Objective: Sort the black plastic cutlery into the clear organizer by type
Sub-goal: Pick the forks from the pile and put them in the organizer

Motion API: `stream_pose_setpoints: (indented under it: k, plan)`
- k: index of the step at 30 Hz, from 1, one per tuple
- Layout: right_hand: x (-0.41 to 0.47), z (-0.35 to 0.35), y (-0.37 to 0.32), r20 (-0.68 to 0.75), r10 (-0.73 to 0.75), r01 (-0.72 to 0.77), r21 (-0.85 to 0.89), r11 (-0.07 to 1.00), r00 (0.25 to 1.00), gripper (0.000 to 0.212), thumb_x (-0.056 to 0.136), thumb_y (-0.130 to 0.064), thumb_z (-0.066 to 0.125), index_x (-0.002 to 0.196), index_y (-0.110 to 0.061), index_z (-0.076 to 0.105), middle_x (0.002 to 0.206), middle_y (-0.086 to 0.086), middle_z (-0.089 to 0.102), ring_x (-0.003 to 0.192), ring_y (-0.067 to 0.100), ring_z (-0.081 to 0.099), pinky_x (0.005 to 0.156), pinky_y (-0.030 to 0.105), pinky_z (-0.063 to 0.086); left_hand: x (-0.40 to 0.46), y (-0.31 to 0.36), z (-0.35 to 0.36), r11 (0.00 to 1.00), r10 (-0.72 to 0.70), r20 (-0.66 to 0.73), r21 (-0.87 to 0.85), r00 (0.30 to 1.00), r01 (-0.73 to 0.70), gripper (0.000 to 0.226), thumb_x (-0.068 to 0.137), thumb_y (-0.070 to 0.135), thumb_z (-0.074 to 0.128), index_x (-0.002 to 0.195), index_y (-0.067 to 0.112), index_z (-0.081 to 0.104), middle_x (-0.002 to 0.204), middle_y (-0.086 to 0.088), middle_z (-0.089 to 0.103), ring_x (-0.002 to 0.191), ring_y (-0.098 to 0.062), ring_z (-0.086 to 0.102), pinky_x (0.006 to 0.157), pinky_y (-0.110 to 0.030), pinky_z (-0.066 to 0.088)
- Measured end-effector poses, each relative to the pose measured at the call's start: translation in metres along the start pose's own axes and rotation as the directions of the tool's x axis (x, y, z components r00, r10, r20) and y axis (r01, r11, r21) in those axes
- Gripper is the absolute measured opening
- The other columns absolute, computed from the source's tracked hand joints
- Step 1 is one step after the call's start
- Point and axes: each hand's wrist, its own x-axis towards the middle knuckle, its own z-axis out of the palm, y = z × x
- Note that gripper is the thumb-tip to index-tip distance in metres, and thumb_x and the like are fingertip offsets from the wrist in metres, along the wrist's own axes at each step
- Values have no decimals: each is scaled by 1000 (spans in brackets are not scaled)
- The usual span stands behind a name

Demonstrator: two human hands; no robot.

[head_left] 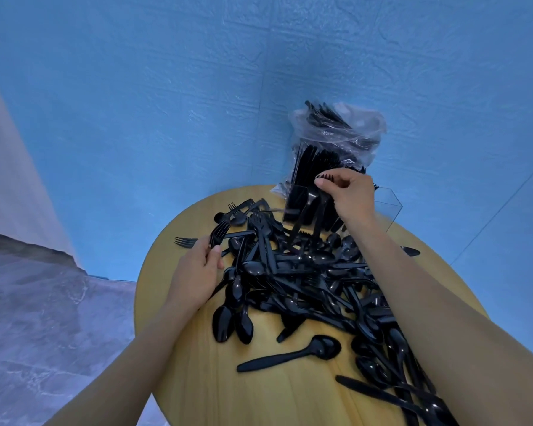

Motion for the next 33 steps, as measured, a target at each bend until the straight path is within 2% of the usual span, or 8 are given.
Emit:
stream_pose_setpoints:
  k: [5, 9, 12, 16, 21, 25, 29, 33]
  plan:
    - [-7, -16, -27, -128, -125, 136, 78, 988, 984, 11, 80, -11, 73, 84, -20, 72, 61, -16, 57, 55, 1, 42, 60, 13, 37, 0, 6, -1, 997, -27, 16, -68, 1000, 28, 22, 100, 20, 37, 85, 16, 52, 73, 1, 58, 62, -14, 50, 68, -35, 43]
    - [-25, -20, -55, -10, -141, 141, 86, 986, 990, 12, 80, -11, 73, 77, -22, 69, 51, -24, 54, 49, -3, 41, 54, 8, 34, 0, 22, -4, 989, -15, 18, -147, 1000, 18, 21, 100, 19, 37, 85, 16, 53, 73, 0, 55, 58, -14, 45, 62, -30, 40]
    - [-46, -11, -59, 120, -75, 64, 92, 994, 990, 14, 80, -12, 72, 73, -23, 67, 61, -12, 60, 50, -4, 46, 55, 12, 42, -5, 46, -1, 973, 22, 66, -231, 998, -6, 21, 101, 18, 38, 90, 25, 54, 74, -1, 55, 59, -13, 47, 63, -28, 45]
    - [-68, 5, -49, 129, -51, 35, 124, 992, 990, 14, 80, -12, 74, 72, -22, 68, 71, 3, 67, 65, 16, 55, 69, 40, 53, -16, 73, 9, 940, 28, 159, -339, 987, 28, 21, 101, 17, 39, 111, 24, 57, 85, 0, 62, 77, -12, 61, 75, -28, 54]
    - [-85, 9, -45, 75, -18, 6, 166, 986, 997, 9, 80, -11, 73, 76, -17, 68, 70, 0, 64, 63, 10, 50, 64, 29, 46, -34, 88, 20, 879, 41, 247, -469, 968, 83, 23, 102, 19, 38, 105, 32, 56, 96, -3, 68, 85, -15, 69, 84, -38, 55]
    - [-98, 13, -41, 62, 11, -21, 154, 988, 998, 11, 81, -14, 72, 92, -14, 70, 78, -6, 65, 68, 7, 51, 64, 17, 45, -42, 97, 25, 780, 18, 298, -601, 954, 173, 24, 102, 15, 35, 106, 27, 55, 87, -2, 68, 76, -11, 69, 74, -32, 57]
    - [-109, 21, -38, 54, 111, -120, 218, 969, 992, 18, 85, -14, 68, 101, -21, 63, 93, 4, 58, 70, 13, 51, 57, 21, 45, -49, 99, 23, 747, 40, 301, -643, 953, 172, 25, 103, 14, 33, 116, 22, 53, 78, -1, 65, 64, -10, 64, 60, -23, 53]
    - [-117, 31, -44, 229, 135, -194, 261, 946, 964, 10, 93, -13, 58, 94, -23, 60, 74, 2, 55, 43, 13, 45, 43, 25, 40, -53, 90, 14, 780, 83, 290, -615, 953, 119, 25, 103, 18, 32, 117, 12, 52, 75, -2, 51, 52, -6, 45, 48, -20, 41]
